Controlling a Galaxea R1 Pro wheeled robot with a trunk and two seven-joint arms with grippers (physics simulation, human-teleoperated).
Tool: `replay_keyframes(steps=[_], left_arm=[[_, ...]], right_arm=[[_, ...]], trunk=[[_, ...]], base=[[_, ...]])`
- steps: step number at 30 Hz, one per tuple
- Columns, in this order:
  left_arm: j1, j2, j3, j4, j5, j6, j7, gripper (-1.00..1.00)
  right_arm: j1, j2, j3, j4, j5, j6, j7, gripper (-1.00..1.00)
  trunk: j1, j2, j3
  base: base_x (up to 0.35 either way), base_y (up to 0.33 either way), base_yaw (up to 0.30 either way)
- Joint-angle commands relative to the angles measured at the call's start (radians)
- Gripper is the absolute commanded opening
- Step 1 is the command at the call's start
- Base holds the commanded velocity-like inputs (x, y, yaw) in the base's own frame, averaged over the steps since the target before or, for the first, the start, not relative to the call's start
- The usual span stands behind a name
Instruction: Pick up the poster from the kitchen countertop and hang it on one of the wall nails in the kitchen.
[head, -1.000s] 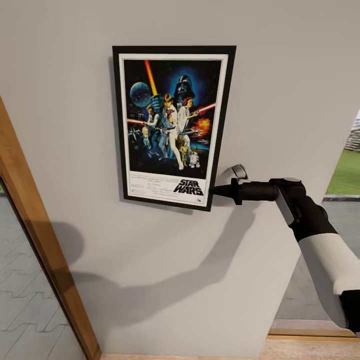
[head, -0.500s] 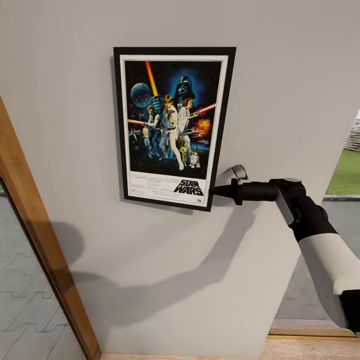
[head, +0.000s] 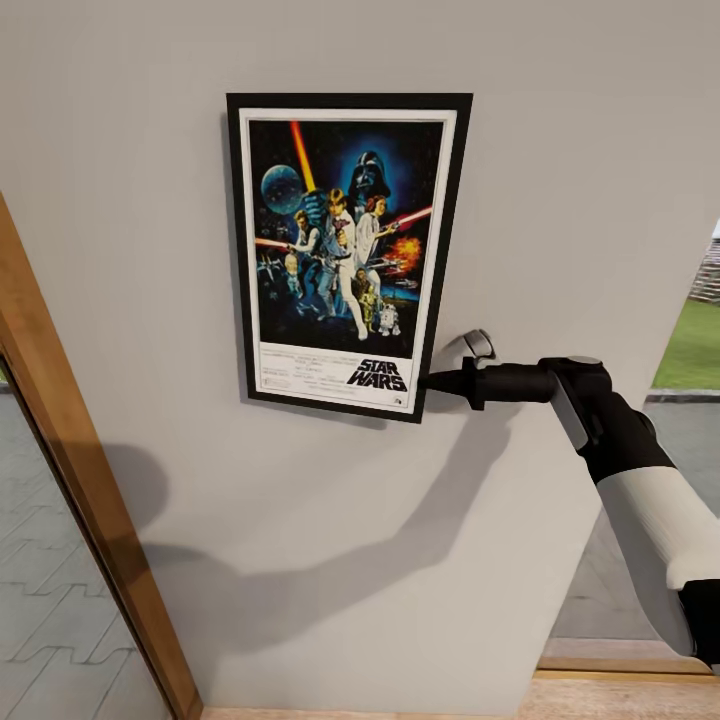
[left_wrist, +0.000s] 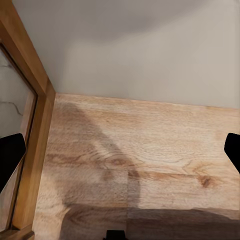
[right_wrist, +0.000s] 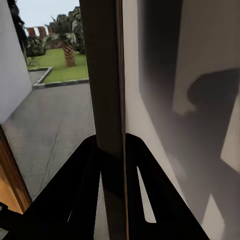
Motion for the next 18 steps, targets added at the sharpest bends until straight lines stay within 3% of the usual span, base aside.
replay_keyframes(steps=[1,18], left_arm=[[0.0,-0.001,0.004,-0.001,0.0,0.0,-0.007,1.0],[0.0,-0.001,0.004,-0.001,0.0,0.0,-0.007,1.0]], right_arm=[[-0.001,-0.001,0.003,0.0,-0.009,0.015,0.002,-1.0],[-0.001,-0.001,0.003,0.0,-0.009,0.015,0.002,-1.0]], trunk=[[0.0,-0.002,-0.002],[0.0,-0.002,-0.002]], base=[[0.0,0.0,0.0],[0.022,0.0,0.0]])
